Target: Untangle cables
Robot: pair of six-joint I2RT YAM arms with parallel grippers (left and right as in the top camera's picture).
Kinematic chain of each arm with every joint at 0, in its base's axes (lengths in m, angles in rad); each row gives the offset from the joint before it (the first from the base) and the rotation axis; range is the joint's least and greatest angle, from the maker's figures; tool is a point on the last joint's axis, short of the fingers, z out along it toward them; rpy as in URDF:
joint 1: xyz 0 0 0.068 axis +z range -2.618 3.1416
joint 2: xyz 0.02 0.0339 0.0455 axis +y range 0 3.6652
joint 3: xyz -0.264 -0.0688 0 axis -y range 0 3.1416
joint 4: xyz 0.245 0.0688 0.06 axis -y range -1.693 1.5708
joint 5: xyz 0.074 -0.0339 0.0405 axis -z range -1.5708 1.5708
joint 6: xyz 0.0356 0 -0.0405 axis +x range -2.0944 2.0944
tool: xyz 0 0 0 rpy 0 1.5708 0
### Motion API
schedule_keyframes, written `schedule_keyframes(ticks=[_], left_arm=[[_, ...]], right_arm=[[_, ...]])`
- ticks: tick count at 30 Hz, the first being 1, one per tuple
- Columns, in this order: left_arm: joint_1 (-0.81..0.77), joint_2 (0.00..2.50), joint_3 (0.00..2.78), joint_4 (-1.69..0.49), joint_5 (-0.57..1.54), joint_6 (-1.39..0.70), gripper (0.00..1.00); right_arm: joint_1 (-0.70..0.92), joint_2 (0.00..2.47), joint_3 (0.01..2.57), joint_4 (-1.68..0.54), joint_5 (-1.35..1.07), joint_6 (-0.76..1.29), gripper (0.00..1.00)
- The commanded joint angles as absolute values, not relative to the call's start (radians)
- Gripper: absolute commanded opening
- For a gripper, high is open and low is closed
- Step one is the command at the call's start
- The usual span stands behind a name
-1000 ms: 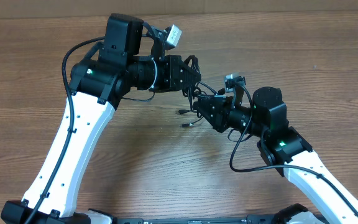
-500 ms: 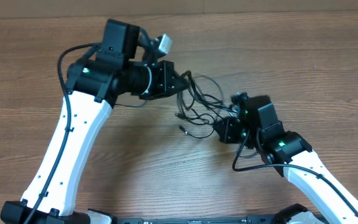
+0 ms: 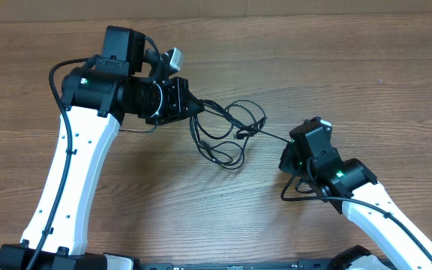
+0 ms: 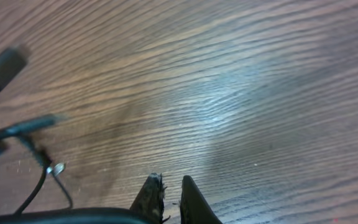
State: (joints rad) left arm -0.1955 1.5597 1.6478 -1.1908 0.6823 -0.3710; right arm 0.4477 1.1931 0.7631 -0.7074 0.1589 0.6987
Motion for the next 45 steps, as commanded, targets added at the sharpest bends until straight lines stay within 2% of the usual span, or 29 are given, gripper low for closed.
schedule_keyframes(ticks=[1, 3, 4, 6, 7, 8, 10, 16, 22, 27, 33, 40, 45], left_arm=[[-0.123, 1.535, 1.677, -1.186, 0.551, -0.336, 0.04], [-0.123, 1.535, 1.677, -1.195, 0.542, -0.334, 0.04], [-0.123, 1.535, 1.677, -1.201, 0.543, -0.325, 0.04], [-0.124, 1.535, 1.677, -1.205, 0.543, -0.31, 0.04], [-0.125, 1.535, 1.677, -1.206, 0.542, -0.309, 0.04], [-0.125, 1.535, 1.677, -1.206, 0.543, -0.31, 0.04], [-0.125, 1.535, 1.677, -1.206, 0.543, -0.31, 0.04], [-0.125, 1.535, 1.677, -1.208, 0.562, -0.291, 0.04], [-0.128, 1.535, 1.677, -1.21, 0.811, -0.029, 0.04], [-0.154, 1.535, 1.677, -1.211, 0.802, 0.057, 0.04], [-0.215, 1.535, 1.676, -1.236, 0.744, 0.091, 0.04], [-0.296, 1.535, 1.677, -1.24, 0.751, 0.157, 0.04], [-0.298, 1.535, 1.676, -1.237, 0.748, 0.157, 0.04]], right_arm=[[0.409, 1.208, 0.726, -0.765, 0.366, 0.835, 0.21], [0.398, 1.208, 0.726, -0.748, 0.365, 0.842, 0.4], [0.397, 1.208, 0.726, -0.73, 0.362, 0.841, 0.55], [0.397, 1.207, 0.726, -0.701, 0.342, 0.836, 0.74], [0.397, 1.207, 0.726, -0.689, 0.324, 0.836, 0.8], [0.397, 1.207, 0.726, -0.674, 0.295, 0.83, 0.92], [0.397, 1.207, 0.726, -0.637, 0.228, 0.788, 0.99], [0.397, 1.207, 0.726, -0.494, 0.022, 0.665, 1.0], [0.397, 1.207, 0.726, -0.331, -0.311, 0.482, 1.0], [0.397, 1.207, 0.726, -0.148, -0.585, 0.41, 0.94], [0.397, 1.207, 0.726, -0.008, -0.646, 0.41, 0.92], [0.397, 1.208, 0.726, -0.033, -0.607, 0.41, 0.93], [0.398, 1.208, 0.726, -0.027, -0.805, 0.385, 0.96]])
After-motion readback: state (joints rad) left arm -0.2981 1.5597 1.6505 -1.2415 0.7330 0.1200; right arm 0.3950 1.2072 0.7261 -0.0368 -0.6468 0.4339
